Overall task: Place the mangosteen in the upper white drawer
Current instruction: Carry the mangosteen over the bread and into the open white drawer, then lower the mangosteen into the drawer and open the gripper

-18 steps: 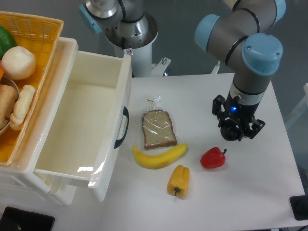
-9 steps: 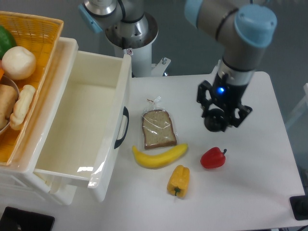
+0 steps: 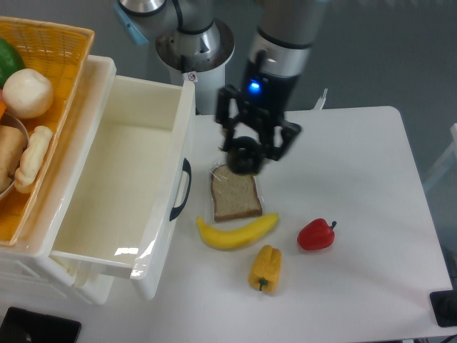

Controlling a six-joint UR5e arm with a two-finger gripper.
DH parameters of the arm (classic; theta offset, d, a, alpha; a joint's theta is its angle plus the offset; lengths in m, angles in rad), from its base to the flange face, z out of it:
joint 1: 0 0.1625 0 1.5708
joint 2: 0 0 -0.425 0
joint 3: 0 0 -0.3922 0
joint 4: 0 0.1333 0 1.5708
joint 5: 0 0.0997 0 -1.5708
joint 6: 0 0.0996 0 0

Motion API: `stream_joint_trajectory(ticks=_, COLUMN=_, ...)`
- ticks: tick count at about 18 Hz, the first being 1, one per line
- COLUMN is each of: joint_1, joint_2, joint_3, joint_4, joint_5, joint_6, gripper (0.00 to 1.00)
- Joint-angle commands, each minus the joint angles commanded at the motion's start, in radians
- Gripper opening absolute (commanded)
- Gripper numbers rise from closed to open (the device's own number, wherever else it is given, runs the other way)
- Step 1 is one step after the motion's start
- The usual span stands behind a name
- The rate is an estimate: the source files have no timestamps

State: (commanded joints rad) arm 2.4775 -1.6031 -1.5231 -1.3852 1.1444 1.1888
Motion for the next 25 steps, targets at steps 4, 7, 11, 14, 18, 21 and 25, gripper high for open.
stream_joint_trajectory(ticks=4, joint_1=-0.083, joint_2=0.008, joint_3=-0.025, joint_4=-0.005, joint_5=-0.012, joint_6=0.006, gripper=0.01)
stream_joint_trajectory(ticks=7, joint_1=-0.14, joint_2=0.006, joint_3=-0.028, joint_4=-0.002, joint_5=-0.02, joint_6=0.011, gripper=0.01)
stream_joint_trajectory(ticks=11, joint_1=-0.192, joint_2=-0.006, joint_3=-0.032, joint_4=0.0, joint_5=-0.034, joint_6=0.012, gripper=0.03)
stream_joint_trajectory(ticks=14, joint_1=-0.203, joint_2=-0.011, joint_3=-0.054, joint_4=0.003, joint_5=-0.037, joint_6=0.049, gripper=0.03)
stream_joint_trajectory(ticks=18, joint_1=-0.207, joint_2=-0.06, joint_3=-0.06, joint_4=0.005, joint_5=-0.037, joint_6=0.087, gripper=0.04)
stream_joint_trajectory(ticks=21, joint_1=-0.23, joint_2=-0.081, joint_3=-0.06, joint_4=0.006, joint_5=-0.035, joint_6=0.101, gripper=0.06)
stream_joint_trajectory(ticks=25, joint_1=-0.235, joint_2=-0.101, joint_3=-0.06, joint_4=0.008, joint_5=-0.035, joint_6=0.112, gripper=0.2)
